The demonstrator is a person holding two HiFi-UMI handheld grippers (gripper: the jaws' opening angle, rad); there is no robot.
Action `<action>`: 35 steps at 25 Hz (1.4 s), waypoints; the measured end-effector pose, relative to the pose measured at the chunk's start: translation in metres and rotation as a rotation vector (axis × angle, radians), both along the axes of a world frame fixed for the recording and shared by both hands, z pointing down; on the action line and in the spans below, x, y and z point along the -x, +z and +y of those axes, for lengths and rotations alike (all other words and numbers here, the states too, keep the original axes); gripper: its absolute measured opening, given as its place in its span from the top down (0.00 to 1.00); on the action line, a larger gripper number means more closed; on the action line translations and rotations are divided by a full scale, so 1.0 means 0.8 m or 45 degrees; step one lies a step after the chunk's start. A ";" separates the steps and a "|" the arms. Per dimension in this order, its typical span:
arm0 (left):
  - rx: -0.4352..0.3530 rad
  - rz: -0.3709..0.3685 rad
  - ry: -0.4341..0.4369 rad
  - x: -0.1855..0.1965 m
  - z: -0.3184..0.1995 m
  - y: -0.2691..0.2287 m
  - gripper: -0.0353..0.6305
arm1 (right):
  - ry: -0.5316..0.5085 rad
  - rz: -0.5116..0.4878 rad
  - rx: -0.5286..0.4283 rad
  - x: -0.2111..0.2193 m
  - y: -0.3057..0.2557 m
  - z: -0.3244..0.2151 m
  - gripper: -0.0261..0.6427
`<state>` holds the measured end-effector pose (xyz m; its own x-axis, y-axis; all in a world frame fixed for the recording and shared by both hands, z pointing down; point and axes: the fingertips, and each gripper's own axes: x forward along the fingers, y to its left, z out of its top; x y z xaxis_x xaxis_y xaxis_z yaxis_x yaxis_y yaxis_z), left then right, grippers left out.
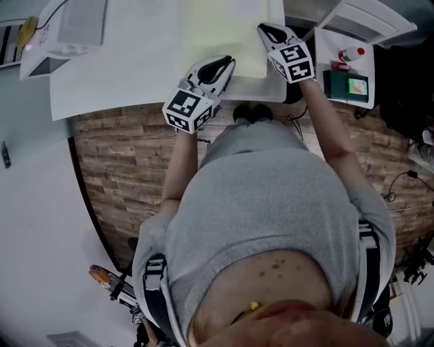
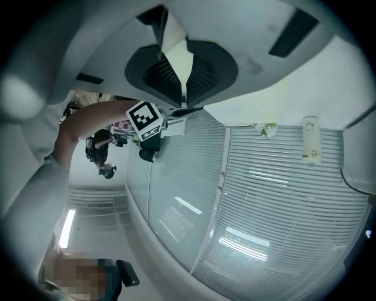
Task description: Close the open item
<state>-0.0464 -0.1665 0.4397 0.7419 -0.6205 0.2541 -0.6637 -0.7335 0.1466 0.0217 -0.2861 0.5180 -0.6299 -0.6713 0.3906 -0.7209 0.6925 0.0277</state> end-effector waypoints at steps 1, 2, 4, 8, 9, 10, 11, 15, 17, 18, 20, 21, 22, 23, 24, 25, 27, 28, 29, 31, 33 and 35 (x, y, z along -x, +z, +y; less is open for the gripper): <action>0.006 0.004 -0.004 0.000 0.000 0.000 0.90 | 0.008 -0.016 0.009 -0.001 0.000 0.000 0.85; 0.015 0.009 -0.006 0.001 0.000 0.001 0.90 | 0.008 -0.012 0.011 -0.001 0.001 0.000 0.85; 0.032 0.024 -0.006 0.001 0.002 0.003 0.91 | 0.001 0.019 0.009 0.000 0.000 0.000 0.85; 0.033 0.050 0.002 0.001 0.006 0.001 0.91 | -0.011 0.006 0.032 -0.001 0.001 -0.001 0.85; 0.030 0.050 0.004 0.001 0.006 0.001 0.91 | -0.016 0.003 0.035 -0.001 0.000 -0.001 0.85; 0.027 0.049 0.006 0.001 0.006 0.001 0.91 | -0.015 0.002 0.030 -0.002 -0.002 -0.002 0.85; 0.025 0.048 0.005 0.001 0.007 0.001 0.91 | -0.005 -0.004 0.010 -0.003 -0.007 -0.003 0.85; 0.012 0.054 -0.001 0.003 0.008 -0.001 0.91 | 0.047 -0.090 -0.146 -0.009 -0.047 -0.003 0.85; 0.009 0.060 -0.005 0.006 0.007 -0.002 0.91 | 0.031 -0.109 -0.206 -0.007 -0.068 0.005 0.85; 0.007 0.063 -0.008 0.007 0.006 -0.002 0.91 | 0.019 -0.118 -0.228 -0.004 -0.078 0.012 0.85; -0.003 0.072 -0.016 0.008 0.005 -0.004 0.91 | -0.005 -0.163 -0.249 0.002 -0.097 0.028 0.85; -0.010 0.076 -0.020 0.009 0.005 -0.005 0.91 | -0.014 -0.195 -0.247 0.005 -0.105 0.037 0.85; -0.017 0.080 -0.023 0.009 0.004 -0.007 0.91 | -0.023 -0.223 -0.241 0.009 -0.112 0.046 0.85; -0.022 0.083 -0.026 0.009 0.002 -0.008 0.91 | -0.030 -0.243 -0.235 0.012 -0.118 0.054 0.85; -0.027 0.086 -0.027 0.009 0.001 -0.010 0.91 | -0.035 -0.253 -0.231 0.014 -0.122 0.062 0.85; -0.032 0.089 -0.029 0.009 0.000 -0.011 0.91 | -0.041 -0.258 -0.233 0.017 -0.127 0.070 0.85; -0.042 0.097 -0.032 0.010 -0.002 -0.014 0.91 | -0.052 -0.272 -0.249 0.021 -0.137 0.084 0.85; -0.047 0.100 -0.035 0.011 -0.003 -0.016 0.91 | -0.057 -0.280 -0.257 0.023 -0.141 0.091 0.85; -0.052 0.103 -0.036 0.011 -0.003 -0.018 0.91 | -0.059 -0.283 -0.262 0.024 -0.144 0.097 0.85; -0.056 0.104 -0.034 0.011 -0.004 -0.020 0.91 | -0.060 -0.290 -0.262 0.024 -0.149 0.106 0.85; -0.051 0.110 -0.028 0.010 -0.003 -0.021 0.91 | -0.064 -0.310 -0.255 0.024 -0.154 0.113 0.85; -0.045 0.132 -0.022 0.007 -0.001 -0.023 0.91 | -0.075 -0.326 -0.243 0.024 -0.157 0.119 0.85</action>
<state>-0.0523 -0.1675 0.4216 0.7520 -0.6408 0.1545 -0.6591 -0.7278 0.1895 0.0022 -0.1909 0.3921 -0.7312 -0.6769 0.0850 -0.6803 0.7328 -0.0163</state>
